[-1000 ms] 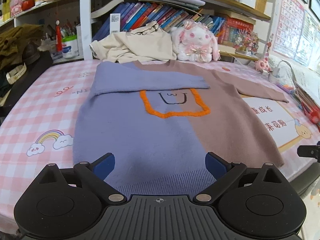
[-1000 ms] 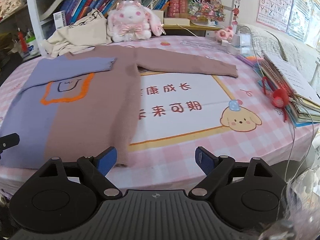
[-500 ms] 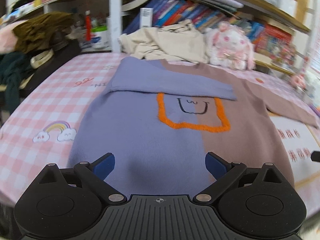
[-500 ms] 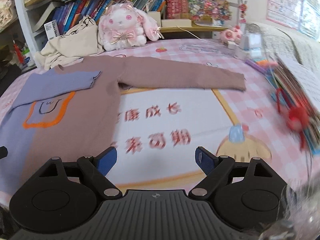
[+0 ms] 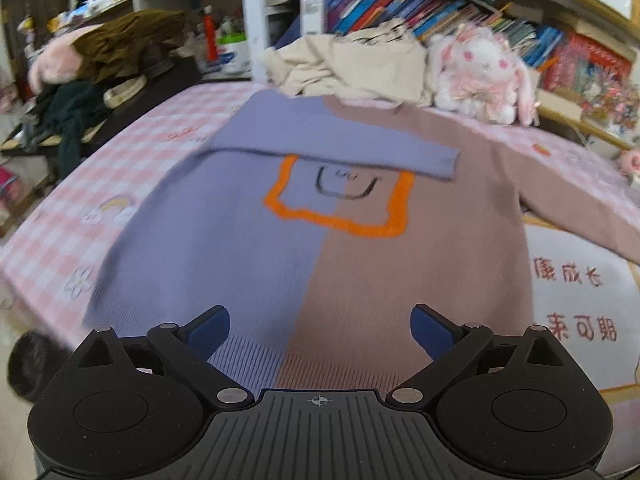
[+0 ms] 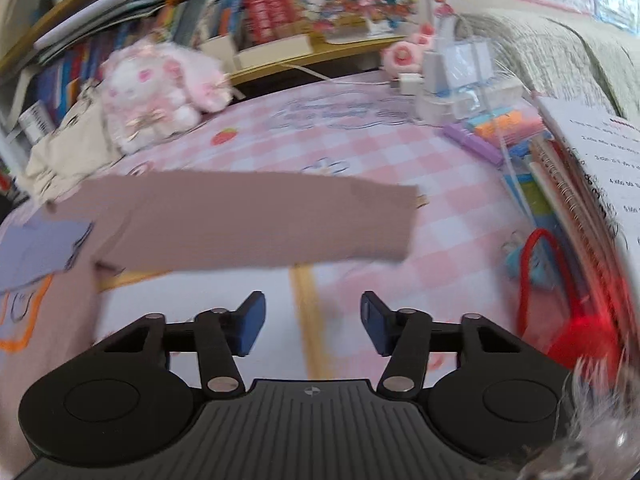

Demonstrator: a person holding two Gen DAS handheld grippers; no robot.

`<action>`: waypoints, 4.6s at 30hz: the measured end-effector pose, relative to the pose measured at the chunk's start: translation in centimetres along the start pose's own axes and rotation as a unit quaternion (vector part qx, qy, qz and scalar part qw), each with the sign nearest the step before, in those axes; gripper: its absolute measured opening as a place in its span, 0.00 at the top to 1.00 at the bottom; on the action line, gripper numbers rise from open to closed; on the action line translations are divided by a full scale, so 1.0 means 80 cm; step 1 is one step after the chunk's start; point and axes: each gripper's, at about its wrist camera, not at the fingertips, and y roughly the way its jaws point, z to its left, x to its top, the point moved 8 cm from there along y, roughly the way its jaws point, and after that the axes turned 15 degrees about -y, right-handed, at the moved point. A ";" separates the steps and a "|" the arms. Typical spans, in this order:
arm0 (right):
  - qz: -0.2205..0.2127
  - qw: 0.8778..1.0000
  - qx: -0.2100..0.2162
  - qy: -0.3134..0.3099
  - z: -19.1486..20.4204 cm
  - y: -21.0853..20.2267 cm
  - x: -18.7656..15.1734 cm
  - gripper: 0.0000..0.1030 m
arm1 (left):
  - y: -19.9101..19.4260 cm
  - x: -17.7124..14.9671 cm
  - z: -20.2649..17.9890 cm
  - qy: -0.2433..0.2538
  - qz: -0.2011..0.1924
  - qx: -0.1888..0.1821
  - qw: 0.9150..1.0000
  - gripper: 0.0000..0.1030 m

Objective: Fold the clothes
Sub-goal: 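Move the right gripper to the mauve sleeve cuff and grasp it, then lift the mauve sleeve with the right gripper and fold it across the body, then open the right gripper to release the folded mauve sleeve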

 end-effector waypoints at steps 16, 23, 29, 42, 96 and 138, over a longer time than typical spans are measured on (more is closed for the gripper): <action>-0.007 0.993 0.050 0.108 -0.062 0.049 0.034 0.61 | -0.029 -0.030 -0.004 -0.017 0.011 0.069 0.997 0.04; -0.001 0.988 0.064 0.140 -0.073 0.064 0.047 0.82 | -0.030 -0.030 -0.007 -0.015 0.006 0.071 0.997 0.04; 0.015 0.988 0.066 0.141 -0.081 0.062 0.051 0.94 | -0.022 -0.028 0.000 -0.038 0.012 0.074 0.996 0.04; -0.084 0.990 0.113 0.011 0.026 0.012 0.170 0.94 | -0.016 -0.012 0.011 -0.033 -0.011 0.050 0.998 0.04; -0.006 0.961 0.196 -0.197 0.476 0.030 0.114 0.59 | 0.026 0.105 0.147 0.104 -0.062 -0.091 0.988 0.04; 0.015 0.996 0.063 -0.061 0.297 -0.174 -0.185 0.54 | -0.053 -0.001 0.159 0.110 -0.003 -0.131 0.985 0.04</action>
